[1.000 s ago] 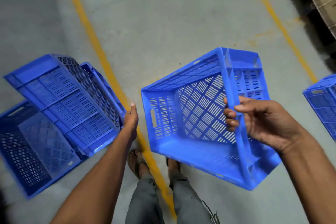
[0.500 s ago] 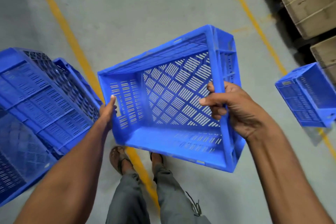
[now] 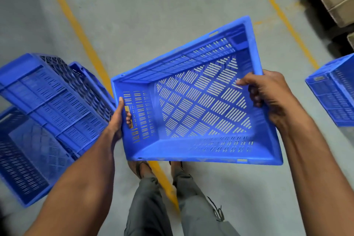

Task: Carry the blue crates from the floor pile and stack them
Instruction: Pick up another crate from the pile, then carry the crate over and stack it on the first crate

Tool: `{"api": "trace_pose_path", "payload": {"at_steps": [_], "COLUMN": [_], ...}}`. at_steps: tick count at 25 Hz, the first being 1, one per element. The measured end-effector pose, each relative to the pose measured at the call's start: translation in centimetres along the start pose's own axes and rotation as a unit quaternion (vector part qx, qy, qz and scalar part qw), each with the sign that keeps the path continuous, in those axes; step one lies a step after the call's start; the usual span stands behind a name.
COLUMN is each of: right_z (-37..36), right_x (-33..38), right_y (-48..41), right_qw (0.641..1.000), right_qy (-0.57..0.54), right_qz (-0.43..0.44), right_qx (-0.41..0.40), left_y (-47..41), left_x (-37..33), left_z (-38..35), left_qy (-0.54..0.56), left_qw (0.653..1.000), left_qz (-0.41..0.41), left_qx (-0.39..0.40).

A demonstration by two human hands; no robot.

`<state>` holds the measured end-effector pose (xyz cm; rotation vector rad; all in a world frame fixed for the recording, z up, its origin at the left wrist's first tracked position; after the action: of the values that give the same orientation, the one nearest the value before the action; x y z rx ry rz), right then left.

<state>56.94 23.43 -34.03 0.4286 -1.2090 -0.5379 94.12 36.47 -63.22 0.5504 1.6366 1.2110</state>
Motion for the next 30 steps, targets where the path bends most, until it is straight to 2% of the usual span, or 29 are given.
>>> {"api": "trace_pose_path", "payload": {"at_steps": [3, 7, 10, 13, 18, 22, 26, 30], "right_z": [0.7, 2.5, 3.8, 4.7, 7.3, 9.7, 12.8, 15.2], "right_x": [-0.9, -2.8, -4.1, -4.4, -5.1, -5.0, -4.9, -5.7], "right_y": [-1.4, -4.0, -4.5, -3.4, -0.4, 2.2, 5.6, 9.0], "right_qw": [0.999, 0.981, 0.966, 0.964, 0.968, 0.986, 0.978, 0.971], "right_qy": [0.017, 0.149, 0.206, 0.208, 0.172, 0.008, -0.111, -0.138], "right_qz": [0.003, 0.005, -0.024, -0.05, -0.096, -0.116, -0.142, -0.152], "right_qx": [-0.035, -0.126, -0.153, -0.158, -0.158, -0.124, -0.108, -0.126], "left_y": [1.1, 2.2, 2.1, 5.0, 8.5, 14.3, 18.6, 21.0], "left_x": [-0.7, -2.4, -4.1, -7.2, -12.7, -17.3, -19.2, -19.3], "left_z": [-0.9, -1.1, 0.6, 0.5, 0.4, -2.9, -5.0, -7.4], "left_qy": [-0.038, -0.099, -0.183, -0.268, -0.341, -0.382, -0.365, -0.345], "left_qw": [0.997, 0.98, 0.953, 0.933, 0.92, 0.916, 0.926, 0.93], "left_qz": [-0.023, -0.043, -0.028, -0.052, -0.056, -0.1, -0.085, -0.086], "left_qx": [-0.067, -0.168, -0.241, -0.236, -0.187, -0.073, 0.039, 0.092]}}
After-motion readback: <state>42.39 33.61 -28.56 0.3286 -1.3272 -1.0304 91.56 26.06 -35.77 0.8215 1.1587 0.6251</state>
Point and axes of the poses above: each hand's wrist, its own y-axis away from the middle knuckle, its own z-axis out of the back of the hand, x = y × z, the point moved 3 cm from there along -y, towards the middle knuckle, and after that the axes turned 4 degrees about -y, right-handed, at the moved point
